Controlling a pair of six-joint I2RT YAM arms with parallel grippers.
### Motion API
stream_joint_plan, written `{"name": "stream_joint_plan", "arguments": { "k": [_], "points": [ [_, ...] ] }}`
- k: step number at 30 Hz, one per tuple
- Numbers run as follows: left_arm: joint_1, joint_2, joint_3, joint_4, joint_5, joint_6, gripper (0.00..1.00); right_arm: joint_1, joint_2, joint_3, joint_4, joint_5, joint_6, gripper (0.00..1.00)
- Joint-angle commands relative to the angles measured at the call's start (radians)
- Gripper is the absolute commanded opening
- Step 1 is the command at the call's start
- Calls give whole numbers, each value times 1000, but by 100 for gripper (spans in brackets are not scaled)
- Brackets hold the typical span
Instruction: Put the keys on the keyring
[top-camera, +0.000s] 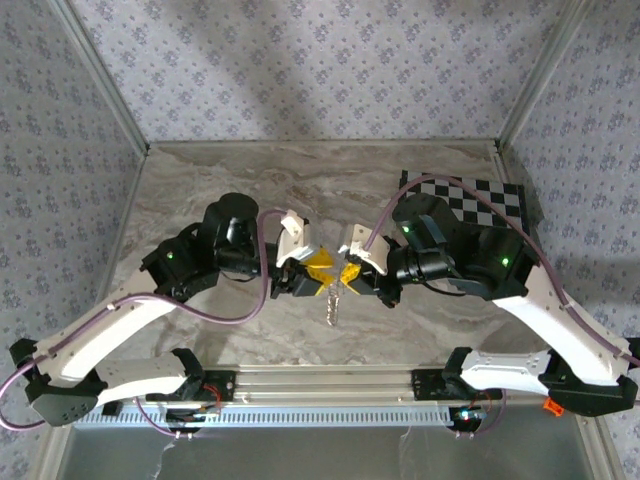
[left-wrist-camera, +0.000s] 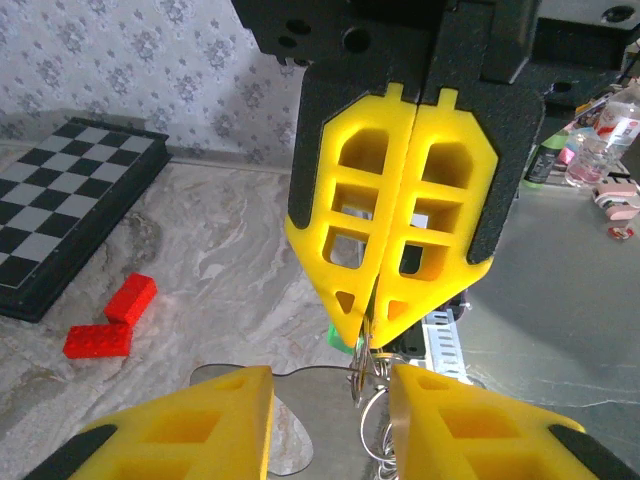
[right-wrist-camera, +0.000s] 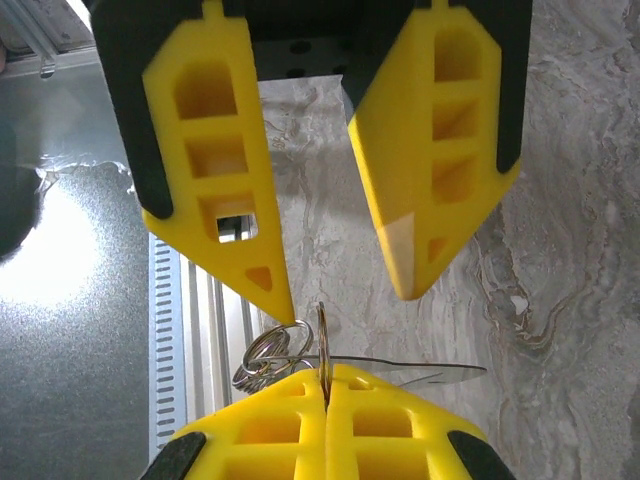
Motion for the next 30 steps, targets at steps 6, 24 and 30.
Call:
{"name": "stream_joint_plan", "arguments": {
  "k": [6,24,30],
  "points": [
    [-17,23,31,37,39,-15,30,8,4,19,4,2,-23,0],
    [-20,-11,-23,152,48,-65,0,21,-24,-31,100,48,15,1],
    [-19,-63,-97,350,54,-151,0,28,-155,-202,369,70,135,21]
  ]
}}
